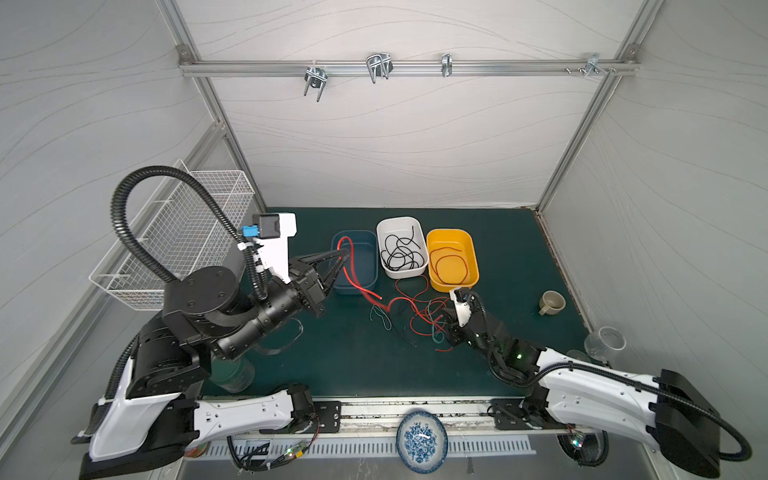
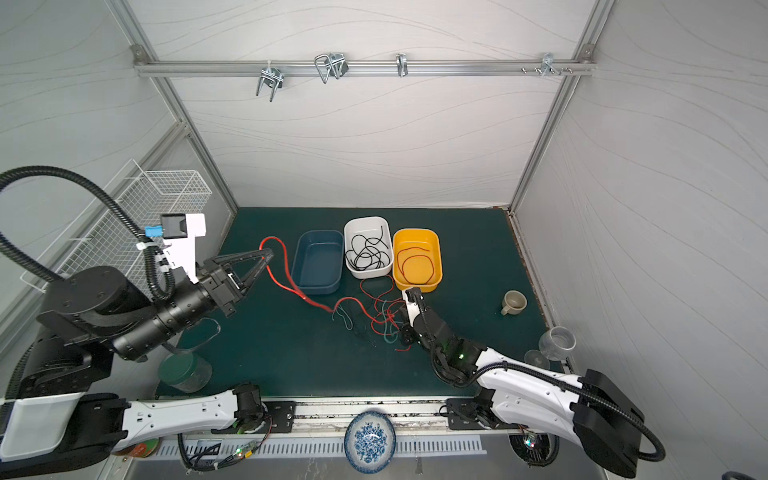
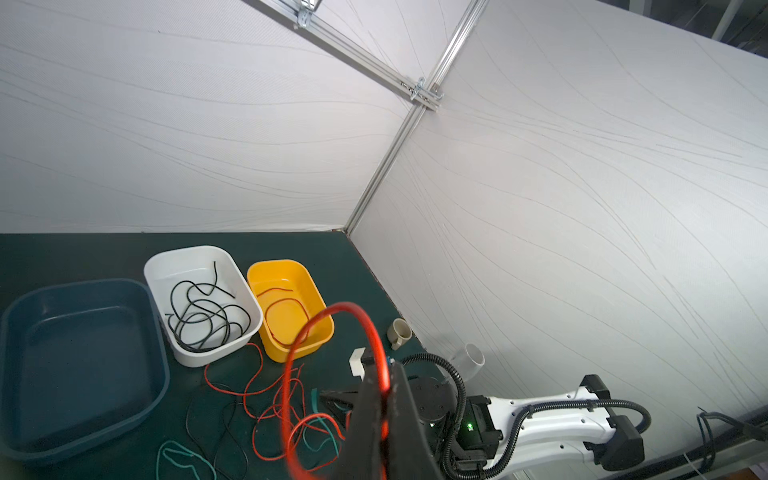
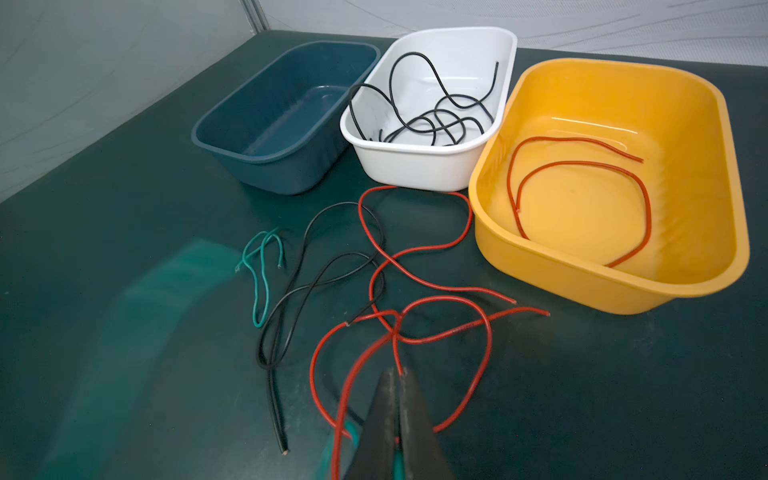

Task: Untangle the cables
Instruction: 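Swing the left gripper away from the pile, drawing the red wire free, then carry the red wire with the left gripper over the yellow bin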

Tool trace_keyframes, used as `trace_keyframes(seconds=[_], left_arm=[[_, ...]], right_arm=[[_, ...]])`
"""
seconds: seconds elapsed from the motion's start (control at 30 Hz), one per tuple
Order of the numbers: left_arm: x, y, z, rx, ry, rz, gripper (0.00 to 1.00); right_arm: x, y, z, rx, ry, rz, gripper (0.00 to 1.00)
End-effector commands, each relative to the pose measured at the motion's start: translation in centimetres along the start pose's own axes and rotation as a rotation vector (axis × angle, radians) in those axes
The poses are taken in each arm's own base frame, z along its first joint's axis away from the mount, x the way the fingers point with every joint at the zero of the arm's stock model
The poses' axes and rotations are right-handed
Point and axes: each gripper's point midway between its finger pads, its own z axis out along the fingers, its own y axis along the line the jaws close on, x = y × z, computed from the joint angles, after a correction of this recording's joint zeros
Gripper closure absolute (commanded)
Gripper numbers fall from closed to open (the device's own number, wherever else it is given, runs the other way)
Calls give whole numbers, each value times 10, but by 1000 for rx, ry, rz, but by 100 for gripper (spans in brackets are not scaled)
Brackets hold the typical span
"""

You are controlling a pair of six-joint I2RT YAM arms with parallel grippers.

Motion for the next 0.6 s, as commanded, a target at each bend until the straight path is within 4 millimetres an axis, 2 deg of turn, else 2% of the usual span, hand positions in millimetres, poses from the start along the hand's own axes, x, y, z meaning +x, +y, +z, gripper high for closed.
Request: trace_keyframes(seconds=[0.0,0.1,0.17,0.3,0.43,0.57], left_arm=[[-16,8,-11,-38,-49,28,100],[-19,10,-17,-46,-55,28,100],[-15,12,-14,-51,-47,24,100],[-1,7,0,-47,4,41,100],[4,-1,15,-39,24,82,100],[15,-16,41,-11,59,176,100]], right_arm=[[1,-6,2,32,22,11,100],[2,-5,4,22,32,15,100],[2,-5,4,22,34,17,100],[1,2,4,-23,25,24,100],[-3,8,0,-64,3,26,100],[-11,5,-11,-72,-51,41,100]])
